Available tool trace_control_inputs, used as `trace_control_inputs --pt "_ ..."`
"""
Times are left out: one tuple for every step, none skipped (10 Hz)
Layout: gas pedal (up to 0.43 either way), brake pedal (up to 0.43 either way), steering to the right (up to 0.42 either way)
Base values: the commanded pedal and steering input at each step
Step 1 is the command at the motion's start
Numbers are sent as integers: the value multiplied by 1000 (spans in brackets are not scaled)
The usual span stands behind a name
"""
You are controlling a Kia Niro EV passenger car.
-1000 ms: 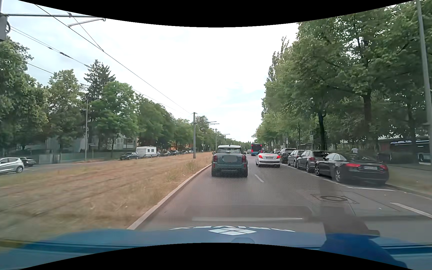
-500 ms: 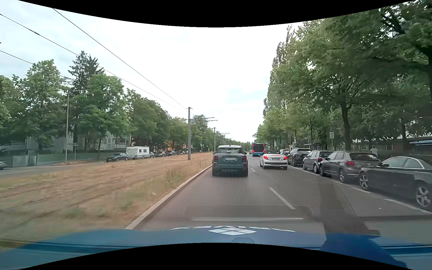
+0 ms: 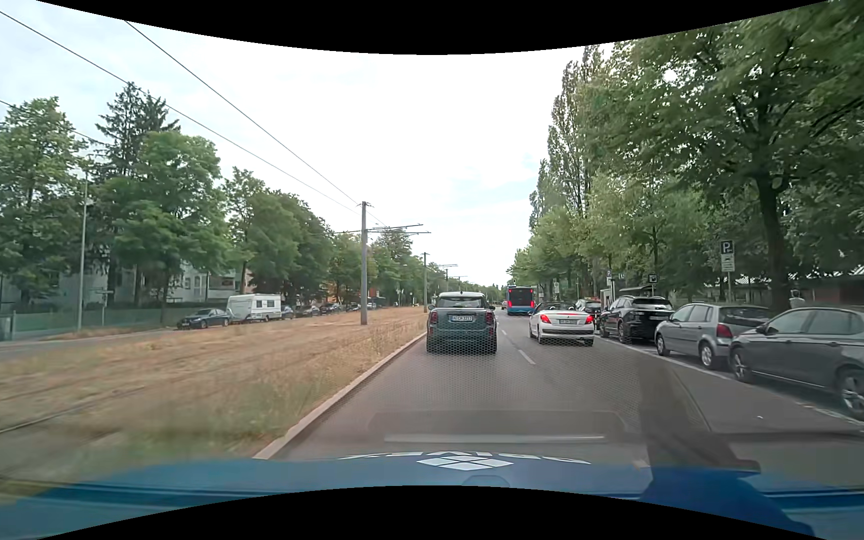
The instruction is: Follow the waypoints while adhering to traffic rules and regulations
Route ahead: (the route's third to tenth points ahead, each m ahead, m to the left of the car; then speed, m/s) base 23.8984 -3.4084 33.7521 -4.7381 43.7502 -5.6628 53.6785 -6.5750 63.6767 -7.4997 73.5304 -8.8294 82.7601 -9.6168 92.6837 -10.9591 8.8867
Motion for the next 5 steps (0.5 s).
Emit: trace_control_inputs --pt "169 0 11" --pt "189 0 14" --pt "189 0 15" --pt "189 0 17" --pt "189 0 17"
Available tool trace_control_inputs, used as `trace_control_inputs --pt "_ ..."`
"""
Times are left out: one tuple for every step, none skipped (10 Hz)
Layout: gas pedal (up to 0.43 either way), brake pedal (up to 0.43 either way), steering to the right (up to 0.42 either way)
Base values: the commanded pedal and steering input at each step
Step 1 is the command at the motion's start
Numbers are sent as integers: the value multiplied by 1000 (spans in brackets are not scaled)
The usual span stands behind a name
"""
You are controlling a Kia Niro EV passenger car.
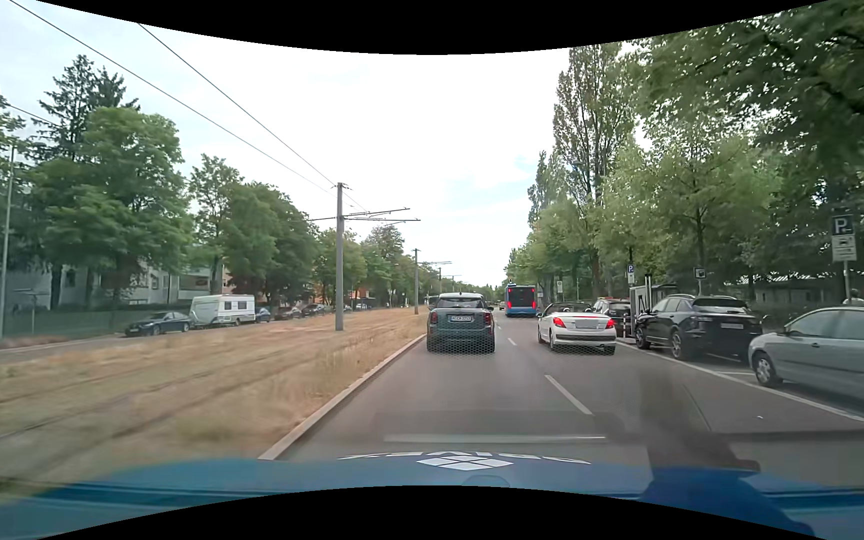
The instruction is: Follow the waypoints while adhering to traffic rules and regulations
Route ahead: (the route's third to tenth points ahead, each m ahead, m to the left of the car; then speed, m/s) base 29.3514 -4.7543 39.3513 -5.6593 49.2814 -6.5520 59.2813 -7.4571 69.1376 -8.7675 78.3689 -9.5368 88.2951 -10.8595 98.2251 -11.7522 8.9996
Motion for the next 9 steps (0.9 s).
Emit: trace_control_inputs --pt "189 0 17" --pt "189 0 17" --pt "189 0 16" --pt "189 0 15" --pt "189 0 13" --pt "189 0 12" --pt "189 0 11" --pt "189 0 9" --pt "197 0 9"
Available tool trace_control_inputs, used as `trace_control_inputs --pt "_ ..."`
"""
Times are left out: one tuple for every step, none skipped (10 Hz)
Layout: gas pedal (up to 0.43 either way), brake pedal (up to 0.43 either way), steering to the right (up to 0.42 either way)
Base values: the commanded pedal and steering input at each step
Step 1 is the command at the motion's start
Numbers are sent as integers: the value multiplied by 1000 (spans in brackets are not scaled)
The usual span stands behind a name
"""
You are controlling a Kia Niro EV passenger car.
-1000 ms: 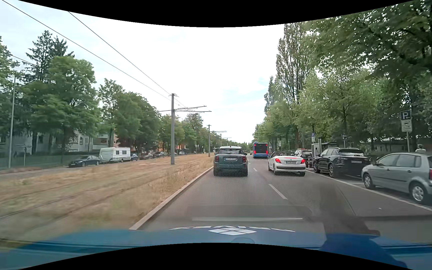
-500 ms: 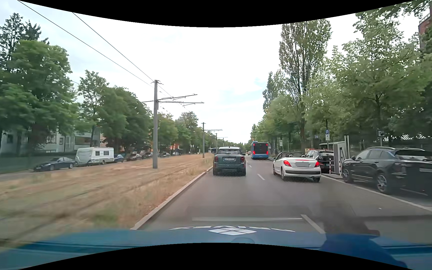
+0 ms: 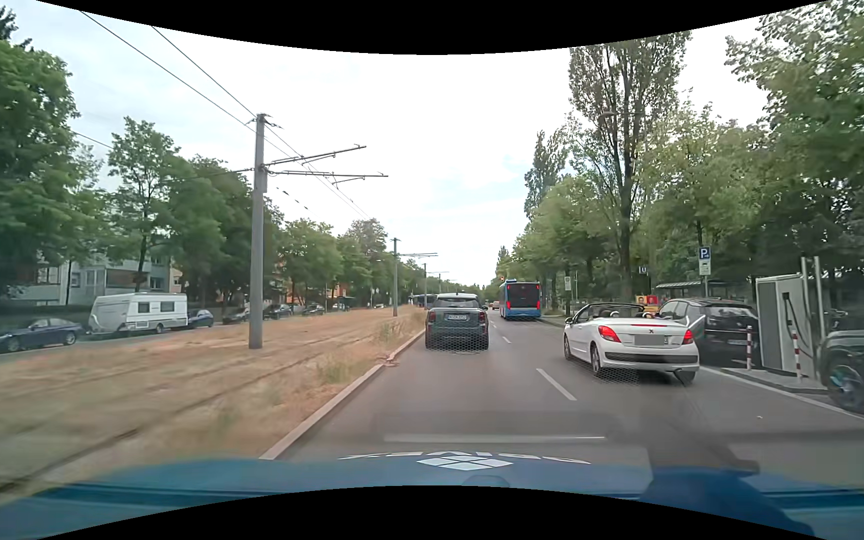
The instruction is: Follow the waypoints while adhering to traffic rules and regulations
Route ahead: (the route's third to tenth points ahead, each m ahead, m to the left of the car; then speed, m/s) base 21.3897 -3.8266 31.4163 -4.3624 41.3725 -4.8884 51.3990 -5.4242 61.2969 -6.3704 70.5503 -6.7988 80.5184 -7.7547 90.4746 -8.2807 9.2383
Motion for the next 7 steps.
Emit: trace_control_inputs --pt "228 0 8" --pt "228 0 8" --pt "228 0 8" --pt "228 0 12" --pt "209 0 12" --pt "189 0 11" --pt "150 0 10"
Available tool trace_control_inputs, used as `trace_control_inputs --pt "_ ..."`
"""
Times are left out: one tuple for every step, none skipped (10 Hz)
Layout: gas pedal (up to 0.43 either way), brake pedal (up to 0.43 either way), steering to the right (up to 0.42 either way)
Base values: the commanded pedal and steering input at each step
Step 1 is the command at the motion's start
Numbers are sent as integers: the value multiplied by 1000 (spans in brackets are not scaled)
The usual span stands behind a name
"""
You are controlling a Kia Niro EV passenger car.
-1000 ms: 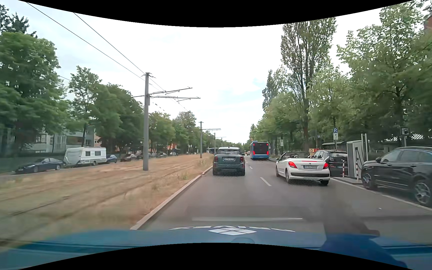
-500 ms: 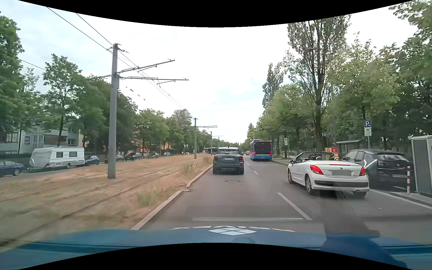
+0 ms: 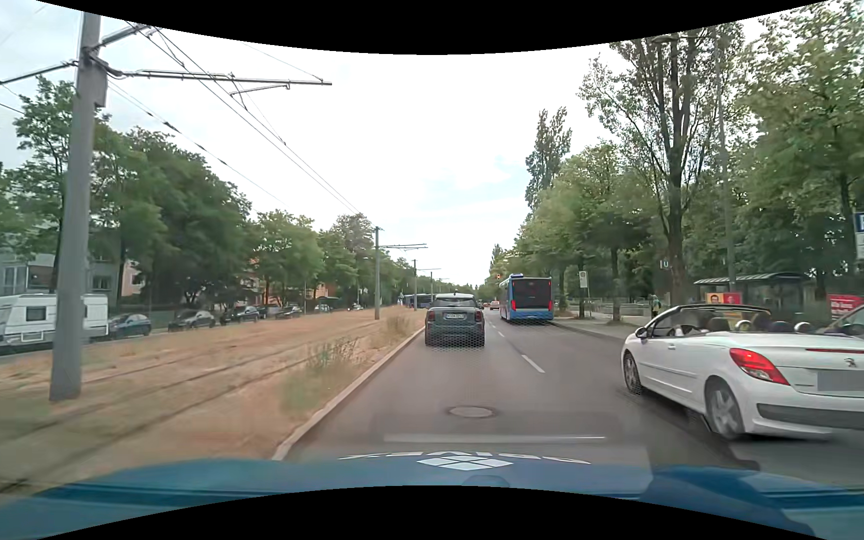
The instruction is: Follow the waypoints while adhering to traffic rules and regulations
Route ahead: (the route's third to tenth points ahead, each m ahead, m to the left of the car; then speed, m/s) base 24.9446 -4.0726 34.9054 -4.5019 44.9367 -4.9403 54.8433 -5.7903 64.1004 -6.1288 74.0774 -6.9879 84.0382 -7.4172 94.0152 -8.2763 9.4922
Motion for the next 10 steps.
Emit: trace_control_inputs --pt "138 0 10" --pt "138 0 10" --pt "138 0 10" --pt "138 0 10" --pt "130 0 10" --pt "130 0 9" --pt "130 0 9" --pt "130 0 9" --pt "130 0 10" --pt "130 0 9"
